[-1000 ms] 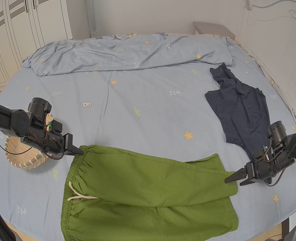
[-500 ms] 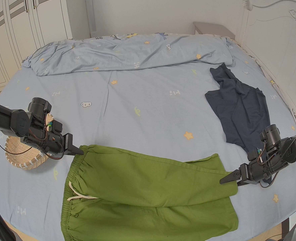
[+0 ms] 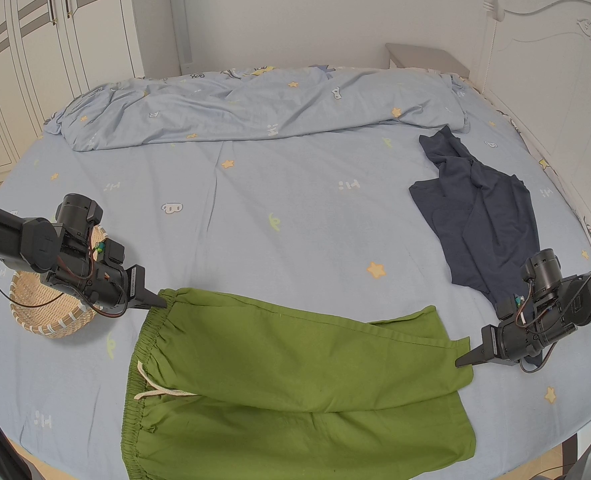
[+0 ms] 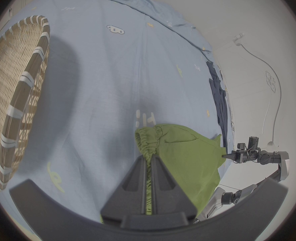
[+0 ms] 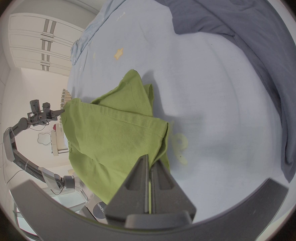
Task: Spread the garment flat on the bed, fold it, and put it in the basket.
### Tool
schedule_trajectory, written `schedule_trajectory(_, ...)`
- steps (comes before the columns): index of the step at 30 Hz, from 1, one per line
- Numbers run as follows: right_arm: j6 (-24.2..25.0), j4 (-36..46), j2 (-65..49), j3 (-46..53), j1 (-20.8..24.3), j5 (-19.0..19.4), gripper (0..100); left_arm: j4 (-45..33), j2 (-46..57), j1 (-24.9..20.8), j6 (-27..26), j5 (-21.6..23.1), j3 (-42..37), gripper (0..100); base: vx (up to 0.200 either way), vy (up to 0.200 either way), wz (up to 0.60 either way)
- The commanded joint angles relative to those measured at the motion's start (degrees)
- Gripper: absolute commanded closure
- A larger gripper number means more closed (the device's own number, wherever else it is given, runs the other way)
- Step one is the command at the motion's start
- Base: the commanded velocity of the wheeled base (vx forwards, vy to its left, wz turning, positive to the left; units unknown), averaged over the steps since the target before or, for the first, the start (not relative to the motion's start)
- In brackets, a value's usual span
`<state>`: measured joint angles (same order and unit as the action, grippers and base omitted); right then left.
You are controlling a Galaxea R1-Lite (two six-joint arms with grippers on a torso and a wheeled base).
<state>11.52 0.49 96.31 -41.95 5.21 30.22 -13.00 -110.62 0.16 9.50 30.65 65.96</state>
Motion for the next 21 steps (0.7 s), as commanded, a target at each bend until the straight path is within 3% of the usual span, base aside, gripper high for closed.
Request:
schedule_trajectory(1,-0.62,-0.58,-0.07,0.46,0.33,-0.34,100,-0.01,0.58,0.02,0.00,-0.06,-0.40,100,0.000,0.000,0.00)
schedule_trajectory(4,-0.89,-1.72,-0.50,-0.24,0.68,-1.83,100,-0.01,1.37,0.11,0.00,-0.06,-0.40,100,0.000,0.000,0.00)
schedule_trajectory(6,-0.97,-2.95,-0.94,-2.26,3.06,-9.48,100,-0.01,2.51,0.11,0.00,-0.06,-0.48,100,0.000,0.000,0.00)
schedule_trajectory(9,-0.80,-3.39,-0.94,-3.58,6.75,-15.81,100,0.34,4.01,0.11,0.00,-0.15,-0.84,100,0.000,0.000,0.00)
schedule_trajectory(15,-0.62,-7.43,-1.30,-6.83,10.44,-17.48,100,1.04,7.43,0.54,0.08,-0.06,-1.45,100,0.000,0.000,0.00)
schedule_trajectory(21,-1.15,-3.04,-2.61,-14.83,12.46,-17.74,100,3.59,7.61,0.72,0.17,-0.15,-2.42,100,0.000,0.000,0.00)
